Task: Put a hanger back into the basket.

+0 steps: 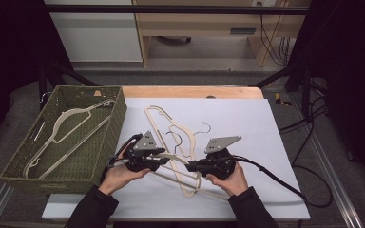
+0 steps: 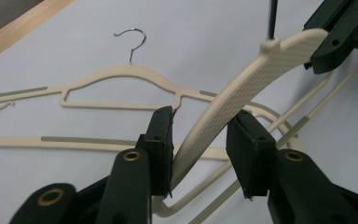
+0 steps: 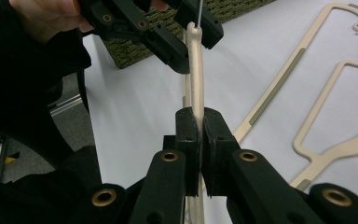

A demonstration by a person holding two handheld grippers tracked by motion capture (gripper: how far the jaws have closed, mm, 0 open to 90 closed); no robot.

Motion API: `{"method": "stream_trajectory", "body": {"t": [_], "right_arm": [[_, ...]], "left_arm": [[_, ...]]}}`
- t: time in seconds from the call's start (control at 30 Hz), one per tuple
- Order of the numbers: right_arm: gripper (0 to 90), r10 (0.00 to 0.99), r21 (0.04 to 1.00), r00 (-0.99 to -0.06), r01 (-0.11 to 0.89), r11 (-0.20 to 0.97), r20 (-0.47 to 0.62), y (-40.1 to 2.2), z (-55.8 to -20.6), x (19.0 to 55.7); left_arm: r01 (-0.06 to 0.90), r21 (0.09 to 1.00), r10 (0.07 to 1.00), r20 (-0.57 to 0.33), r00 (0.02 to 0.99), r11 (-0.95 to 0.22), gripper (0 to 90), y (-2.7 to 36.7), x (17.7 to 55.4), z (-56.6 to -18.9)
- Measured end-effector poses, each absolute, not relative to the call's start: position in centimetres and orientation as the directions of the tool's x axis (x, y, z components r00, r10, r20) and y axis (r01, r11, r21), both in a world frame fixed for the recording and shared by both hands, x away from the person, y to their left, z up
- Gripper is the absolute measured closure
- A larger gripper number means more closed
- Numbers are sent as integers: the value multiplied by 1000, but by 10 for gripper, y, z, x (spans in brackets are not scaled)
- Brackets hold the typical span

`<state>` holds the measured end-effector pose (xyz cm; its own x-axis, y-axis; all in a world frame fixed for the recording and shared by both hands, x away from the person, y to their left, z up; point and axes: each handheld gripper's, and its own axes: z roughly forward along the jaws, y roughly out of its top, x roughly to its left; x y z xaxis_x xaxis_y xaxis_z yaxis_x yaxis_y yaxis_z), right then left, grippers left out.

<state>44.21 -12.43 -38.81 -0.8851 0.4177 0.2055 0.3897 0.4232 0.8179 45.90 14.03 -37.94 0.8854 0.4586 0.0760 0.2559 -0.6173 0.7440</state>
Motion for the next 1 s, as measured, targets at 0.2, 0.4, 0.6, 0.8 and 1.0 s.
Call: {"method": "stream_trajectory", "body": {"t": [0.2,0.4,0.6,0.8,1.0], "right_arm": [[784,502,849,-860,331,412,92,-128,-384,442],[695,553,867,-833,299,399,32,-127,-385,443],[590,587,876,-810,282,391,-1,-130,-383,445],[509,622,905,-783,263,334,-2,-144,-377,441],[341,694,919,-719,293,265,29,-167,-380,440]], "left_arm": [[281,742,466,48,883,-609,753,139,452,-379],[313,750,476,2,879,-582,793,136,445,-381],[317,765,440,-48,897,-561,857,132,438,-378],[312,786,475,-26,880,-534,865,133,432,-371],[313,818,532,-10,847,-483,865,144,428,-356]]}}
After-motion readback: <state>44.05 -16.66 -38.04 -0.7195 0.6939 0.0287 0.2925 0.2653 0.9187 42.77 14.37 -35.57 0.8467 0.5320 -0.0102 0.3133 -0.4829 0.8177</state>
